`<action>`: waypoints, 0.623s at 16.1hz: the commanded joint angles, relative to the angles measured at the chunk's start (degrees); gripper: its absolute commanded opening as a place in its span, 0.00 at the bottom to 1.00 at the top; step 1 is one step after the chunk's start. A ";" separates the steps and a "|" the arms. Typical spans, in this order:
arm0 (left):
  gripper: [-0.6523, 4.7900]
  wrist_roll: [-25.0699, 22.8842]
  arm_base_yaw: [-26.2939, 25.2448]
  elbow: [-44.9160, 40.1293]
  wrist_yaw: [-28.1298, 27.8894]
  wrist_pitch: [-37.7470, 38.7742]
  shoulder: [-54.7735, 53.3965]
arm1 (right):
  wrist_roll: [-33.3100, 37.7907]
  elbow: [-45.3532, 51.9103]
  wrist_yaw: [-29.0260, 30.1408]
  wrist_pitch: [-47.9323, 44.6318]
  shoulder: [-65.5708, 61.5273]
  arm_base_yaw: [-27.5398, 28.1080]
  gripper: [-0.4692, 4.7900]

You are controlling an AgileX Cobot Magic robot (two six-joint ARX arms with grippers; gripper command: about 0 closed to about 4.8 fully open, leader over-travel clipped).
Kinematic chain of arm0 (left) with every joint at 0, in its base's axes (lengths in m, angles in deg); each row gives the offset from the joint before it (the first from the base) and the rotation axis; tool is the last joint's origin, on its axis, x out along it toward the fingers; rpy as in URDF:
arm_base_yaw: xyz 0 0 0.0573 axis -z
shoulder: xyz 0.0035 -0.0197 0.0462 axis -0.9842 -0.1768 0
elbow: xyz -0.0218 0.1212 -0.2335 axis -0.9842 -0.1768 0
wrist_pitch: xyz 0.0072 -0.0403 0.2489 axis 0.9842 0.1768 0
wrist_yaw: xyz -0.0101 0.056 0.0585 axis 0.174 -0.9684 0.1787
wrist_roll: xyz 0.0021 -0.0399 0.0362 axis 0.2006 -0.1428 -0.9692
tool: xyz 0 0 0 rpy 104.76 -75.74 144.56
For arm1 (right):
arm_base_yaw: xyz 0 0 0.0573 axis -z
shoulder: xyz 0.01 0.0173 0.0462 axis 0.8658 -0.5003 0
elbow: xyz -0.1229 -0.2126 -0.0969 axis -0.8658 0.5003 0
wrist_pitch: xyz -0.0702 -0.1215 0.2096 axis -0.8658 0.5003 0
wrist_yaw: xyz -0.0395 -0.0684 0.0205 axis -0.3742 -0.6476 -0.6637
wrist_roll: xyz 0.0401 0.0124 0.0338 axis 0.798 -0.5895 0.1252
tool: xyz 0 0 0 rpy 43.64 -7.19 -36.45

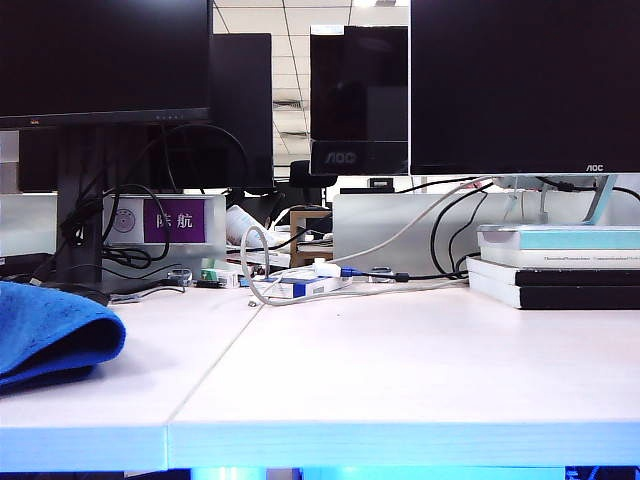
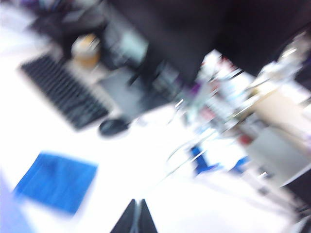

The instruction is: Wipe the table from right to left using the rag.

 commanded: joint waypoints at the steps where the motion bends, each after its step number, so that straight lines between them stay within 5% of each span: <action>1: 0.11 -1.86 0.07 -5.40 -0.31 3.06 7.96 | 0.17 11.82 2.71 -6.64 4.61 0.00 0.09; 6: 0.11 -1.73 0.04 -27.10 -9.42 -7.37 16.94 | 2.16 46.21 1.97 -29.38 22.84 0.00 0.09; 10: 0.11 1.36 0.04 -41.62 -13.86 -16.63 16.87 | 3.54 69.59 -5.97 -42.62 37.20 0.00 0.09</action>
